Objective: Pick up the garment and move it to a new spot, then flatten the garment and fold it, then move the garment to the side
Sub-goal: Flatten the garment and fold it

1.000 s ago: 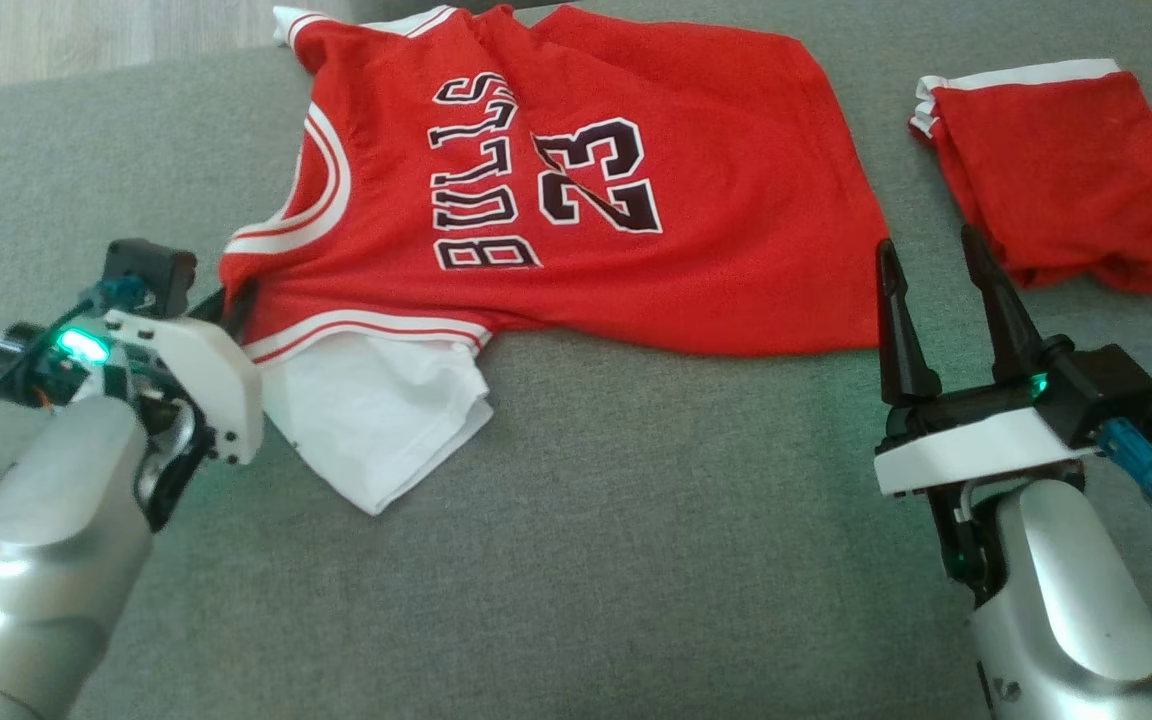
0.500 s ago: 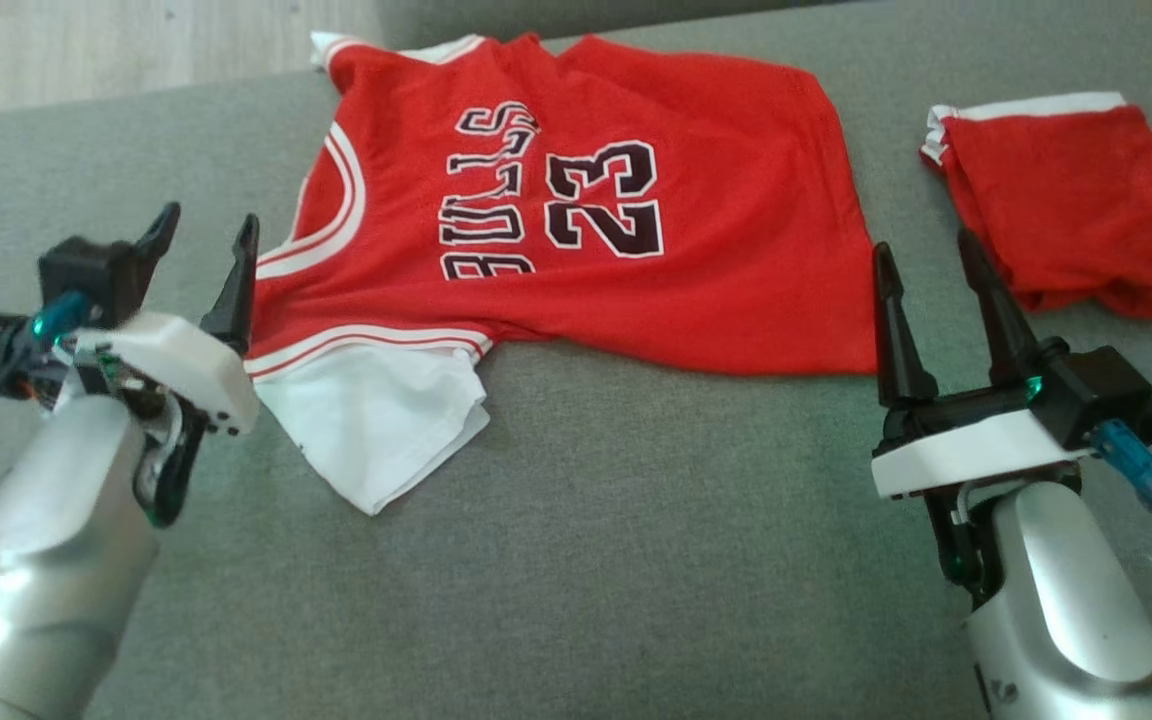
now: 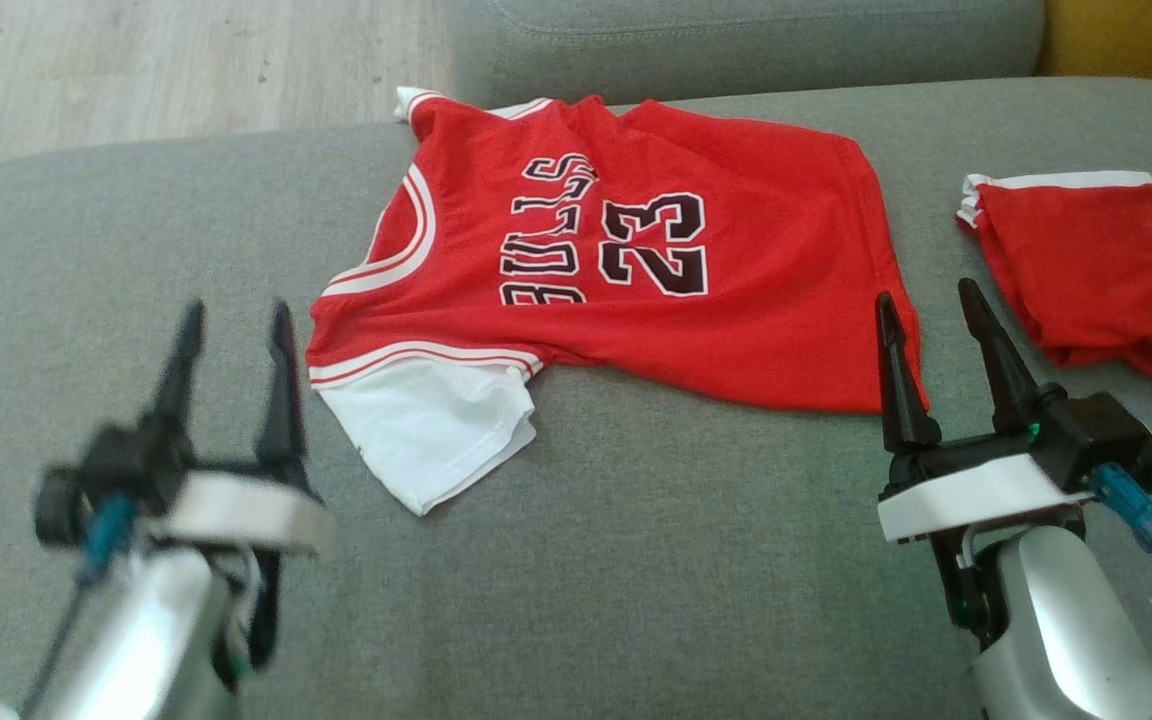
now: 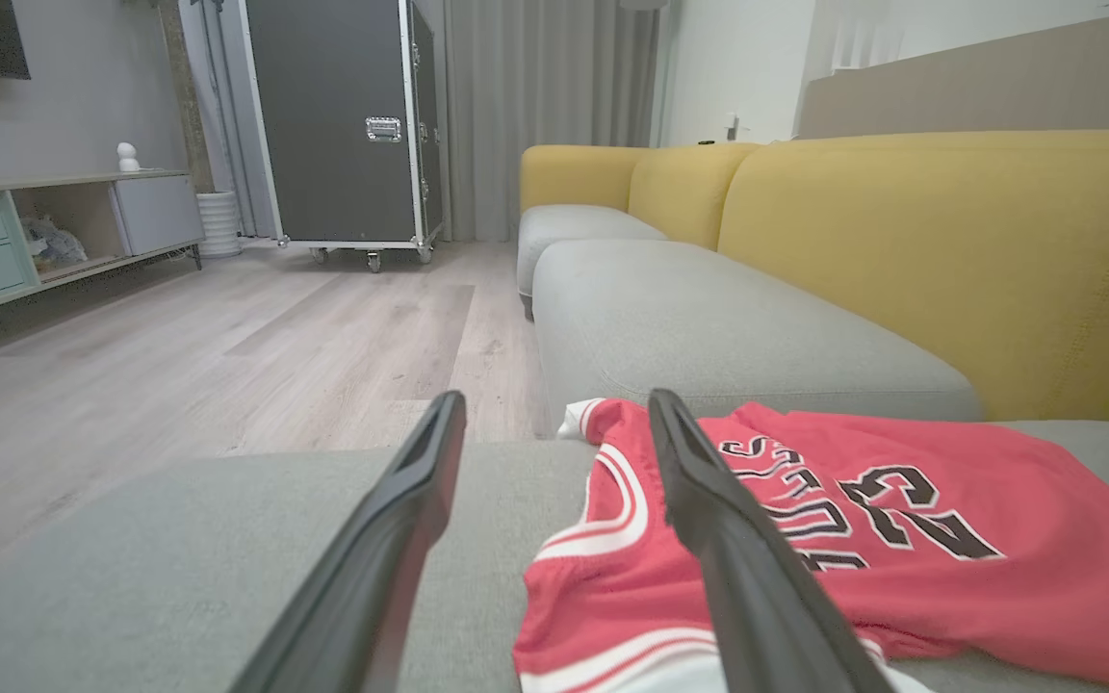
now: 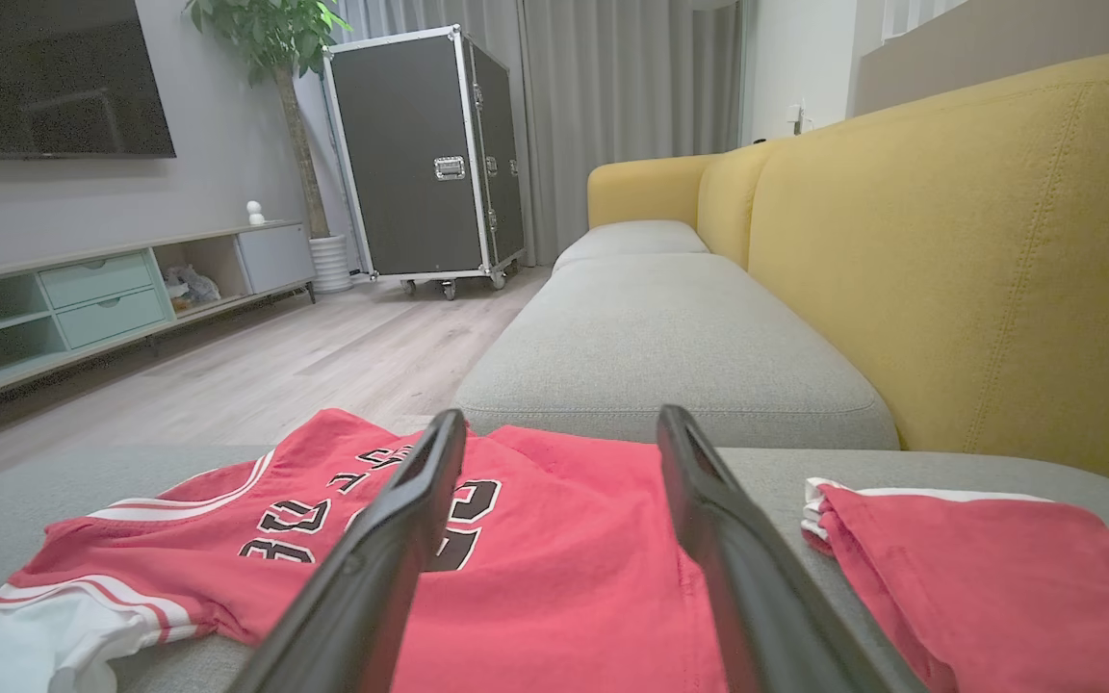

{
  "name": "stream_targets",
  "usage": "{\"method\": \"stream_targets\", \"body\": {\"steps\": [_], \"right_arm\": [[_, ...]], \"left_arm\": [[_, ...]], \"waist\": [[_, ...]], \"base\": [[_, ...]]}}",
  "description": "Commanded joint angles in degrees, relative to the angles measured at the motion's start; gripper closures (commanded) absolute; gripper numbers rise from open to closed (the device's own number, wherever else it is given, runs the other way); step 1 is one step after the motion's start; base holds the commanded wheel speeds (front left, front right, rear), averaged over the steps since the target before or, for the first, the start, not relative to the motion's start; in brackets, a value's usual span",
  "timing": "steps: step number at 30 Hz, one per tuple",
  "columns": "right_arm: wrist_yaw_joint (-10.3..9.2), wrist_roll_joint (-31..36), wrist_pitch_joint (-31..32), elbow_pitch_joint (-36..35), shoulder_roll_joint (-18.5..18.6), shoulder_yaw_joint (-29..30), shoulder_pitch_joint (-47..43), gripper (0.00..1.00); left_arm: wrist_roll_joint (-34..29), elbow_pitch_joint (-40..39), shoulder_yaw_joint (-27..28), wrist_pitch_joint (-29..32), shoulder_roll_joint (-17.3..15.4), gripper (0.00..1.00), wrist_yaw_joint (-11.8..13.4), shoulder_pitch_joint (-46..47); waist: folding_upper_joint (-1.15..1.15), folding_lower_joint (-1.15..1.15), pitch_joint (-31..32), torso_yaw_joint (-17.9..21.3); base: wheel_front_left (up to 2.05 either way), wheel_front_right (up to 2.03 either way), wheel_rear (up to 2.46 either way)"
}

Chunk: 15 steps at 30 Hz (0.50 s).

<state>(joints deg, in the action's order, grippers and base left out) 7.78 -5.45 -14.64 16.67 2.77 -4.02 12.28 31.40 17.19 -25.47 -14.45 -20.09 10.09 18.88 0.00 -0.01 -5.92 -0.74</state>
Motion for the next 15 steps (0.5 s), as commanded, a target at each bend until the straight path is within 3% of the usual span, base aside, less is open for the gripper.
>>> {"method": "stream_targets", "body": {"steps": [1, 7, 15], "right_arm": [[-0.30, 0.08, -0.36, -2.22, 0.10, -1.34, 0.62, 0.00], [-0.30, 0.05, -0.36, -2.73, 0.10, -1.54, 0.19, 0.00], [-0.30, 0.01, -0.36, -2.62, 0.10, -1.92, 0.93, 0.00]], "left_arm": [[-1.21, -3.15, 3.38, -0.53, -0.32, 0.00, 0.62, -1.12], [-3.52, -5.95, 5.47, -0.53, 3.70, 0.00, -0.16, -6.30], [-1.46, 1.10, 2.91, 4.67, 5.60, 0.00, -3.26, -4.50]], "waist": [[0.00, 0.01, 0.04, -0.20], [0.00, 0.01, -0.86, -0.44], [0.00, 0.01, -2.06, 0.52]], "base": [[0.00, 0.00, 0.00], [0.00, 0.00, 0.00], [0.00, 0.00, 0.00]]}}
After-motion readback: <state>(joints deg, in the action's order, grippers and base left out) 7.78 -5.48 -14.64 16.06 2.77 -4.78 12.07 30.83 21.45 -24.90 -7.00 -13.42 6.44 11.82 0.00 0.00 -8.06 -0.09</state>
